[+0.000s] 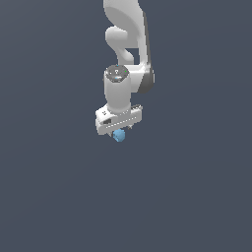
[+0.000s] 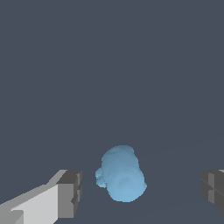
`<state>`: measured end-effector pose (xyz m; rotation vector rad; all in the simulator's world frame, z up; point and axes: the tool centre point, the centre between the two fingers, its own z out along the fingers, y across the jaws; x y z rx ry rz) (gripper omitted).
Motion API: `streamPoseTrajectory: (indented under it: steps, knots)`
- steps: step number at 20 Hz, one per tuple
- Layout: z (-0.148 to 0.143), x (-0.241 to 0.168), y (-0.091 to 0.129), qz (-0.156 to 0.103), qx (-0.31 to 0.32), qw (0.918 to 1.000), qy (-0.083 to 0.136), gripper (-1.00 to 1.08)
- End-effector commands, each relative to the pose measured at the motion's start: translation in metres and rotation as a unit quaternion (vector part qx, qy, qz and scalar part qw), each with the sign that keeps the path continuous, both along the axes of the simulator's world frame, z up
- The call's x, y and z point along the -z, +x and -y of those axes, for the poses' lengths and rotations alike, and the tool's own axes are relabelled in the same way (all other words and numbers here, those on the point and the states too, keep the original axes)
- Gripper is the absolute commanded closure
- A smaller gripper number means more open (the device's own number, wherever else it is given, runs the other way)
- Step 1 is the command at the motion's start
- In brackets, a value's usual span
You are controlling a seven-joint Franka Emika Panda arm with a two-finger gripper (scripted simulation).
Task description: Pick up the object and move it to a goal position.
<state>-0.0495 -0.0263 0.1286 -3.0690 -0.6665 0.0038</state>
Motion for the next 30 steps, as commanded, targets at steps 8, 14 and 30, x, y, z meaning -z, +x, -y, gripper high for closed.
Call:
streamPoseTrajectory:
  steps: [8, 14, 30]
  knots:
    - [0.004, 0.022, -0.027, 0.001, -0.11, 0.9939, 0.0, -0.92]
    - [0.005, 0.029, -0.037, 0.001, -0.15, 0.9887, 0.0, -0.92]
    - [0.006, 0.05, -0.042, 0.001, -0.165, 0.9863, 0.0, -0.92]
